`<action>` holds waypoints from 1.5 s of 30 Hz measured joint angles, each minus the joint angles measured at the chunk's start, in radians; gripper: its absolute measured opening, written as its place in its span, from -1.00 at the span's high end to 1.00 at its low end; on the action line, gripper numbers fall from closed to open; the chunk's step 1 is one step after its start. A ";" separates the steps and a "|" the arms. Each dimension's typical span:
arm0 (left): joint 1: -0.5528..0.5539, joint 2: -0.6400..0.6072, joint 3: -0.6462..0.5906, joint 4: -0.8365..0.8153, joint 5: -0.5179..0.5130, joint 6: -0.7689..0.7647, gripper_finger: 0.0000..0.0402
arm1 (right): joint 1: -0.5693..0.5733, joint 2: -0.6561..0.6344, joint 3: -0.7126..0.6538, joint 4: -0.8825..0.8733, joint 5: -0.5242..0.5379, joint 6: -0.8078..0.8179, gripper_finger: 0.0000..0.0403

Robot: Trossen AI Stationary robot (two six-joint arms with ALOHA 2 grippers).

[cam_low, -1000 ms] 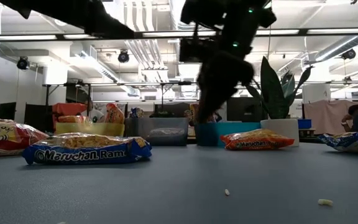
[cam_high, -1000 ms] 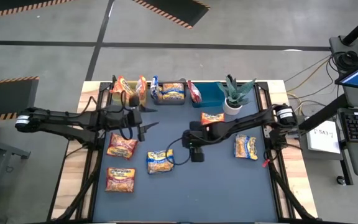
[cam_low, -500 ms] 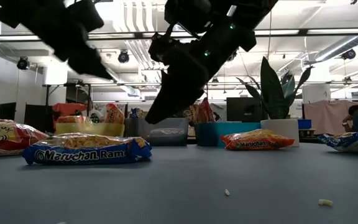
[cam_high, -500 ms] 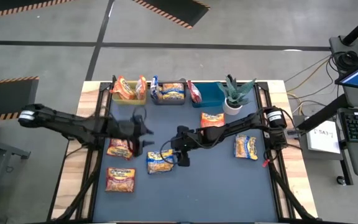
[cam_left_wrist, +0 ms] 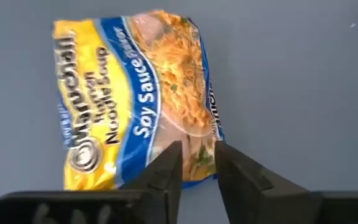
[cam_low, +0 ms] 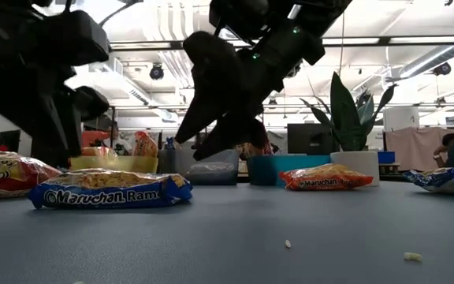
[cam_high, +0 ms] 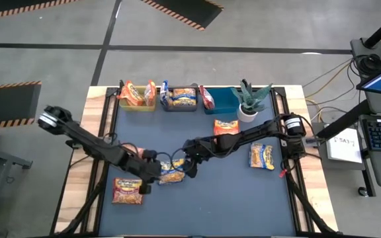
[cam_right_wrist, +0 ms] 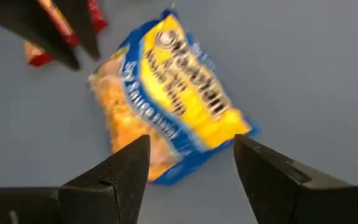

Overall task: Sort Maruchan noodles
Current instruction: Put the blue noodle pack into the black bin

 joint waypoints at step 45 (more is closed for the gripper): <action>-0.001 0.123 -0.024 0.050 -0.010 -0.068 0.91 | -0.028 0.052 -0.089 0.333 -0.098 0.123 -0.62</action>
